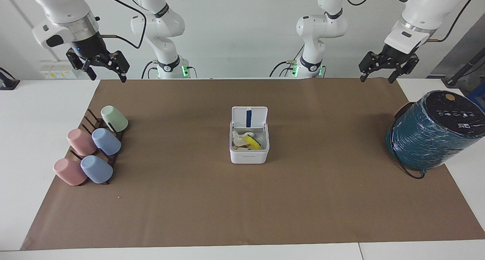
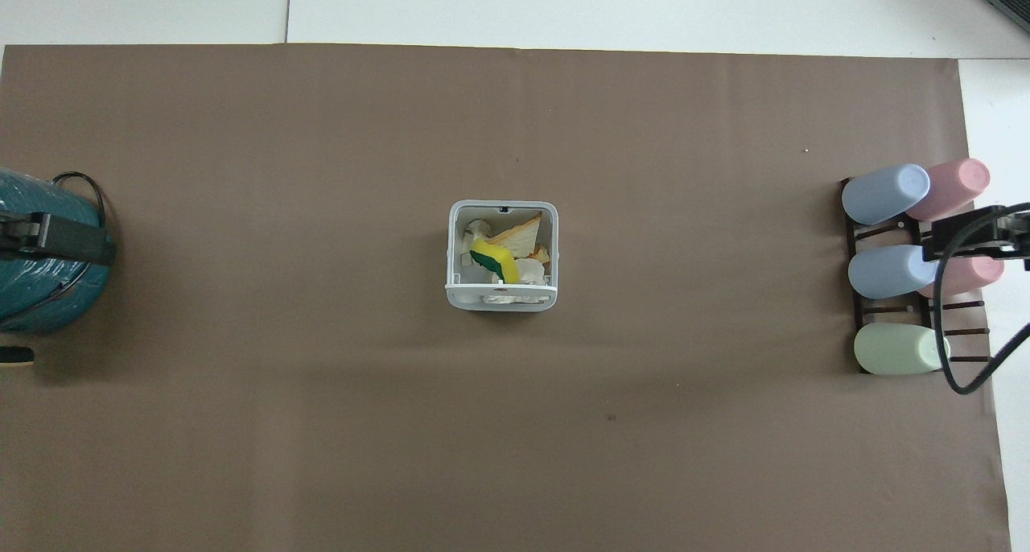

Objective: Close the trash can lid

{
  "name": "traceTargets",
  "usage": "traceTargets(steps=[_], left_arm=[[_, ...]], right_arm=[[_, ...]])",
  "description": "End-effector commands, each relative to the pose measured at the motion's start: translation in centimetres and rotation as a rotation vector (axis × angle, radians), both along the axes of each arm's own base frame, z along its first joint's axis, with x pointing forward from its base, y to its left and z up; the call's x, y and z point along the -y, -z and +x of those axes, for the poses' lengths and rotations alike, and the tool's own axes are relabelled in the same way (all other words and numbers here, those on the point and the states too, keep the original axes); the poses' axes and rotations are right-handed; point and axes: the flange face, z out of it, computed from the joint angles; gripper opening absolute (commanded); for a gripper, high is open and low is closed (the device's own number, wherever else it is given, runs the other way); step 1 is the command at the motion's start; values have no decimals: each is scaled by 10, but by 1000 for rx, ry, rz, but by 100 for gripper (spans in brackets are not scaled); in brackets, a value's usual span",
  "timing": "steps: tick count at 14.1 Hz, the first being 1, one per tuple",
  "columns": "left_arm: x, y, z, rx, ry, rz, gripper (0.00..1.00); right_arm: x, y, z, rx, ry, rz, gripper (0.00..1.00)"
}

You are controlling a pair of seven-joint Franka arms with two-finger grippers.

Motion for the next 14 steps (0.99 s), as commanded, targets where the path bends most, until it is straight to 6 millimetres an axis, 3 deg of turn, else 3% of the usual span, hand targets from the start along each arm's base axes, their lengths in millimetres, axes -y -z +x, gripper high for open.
traceTargets(steps=[1, 3, 6, 9, 12, 14], left_arm=[[2, 0, -9, -16, 6, -4, 100], [13, 0, -8, -2, 25, -5, 100], [45, 10, -17, -17, 31, -2, 100], [102, 19, -30, 26, 111, -9, 100], [165, 33, -56, 77, 161, -28, 100], [193, 43, -77, 102, 199, -41, 73]], right_arm=[[-2, -2, -6, -5, 5, 19, 100], [-2, -2, -6, -6, 5, 19, 100], [-2, -2, -6, -6, 5, 19, 100], [-2, -2, -6, -6, 5, 19, 100], [-2, -2, -6, -6, 5, 19, 100], [-2, -2, -6, -6, 5, 19, 100]])
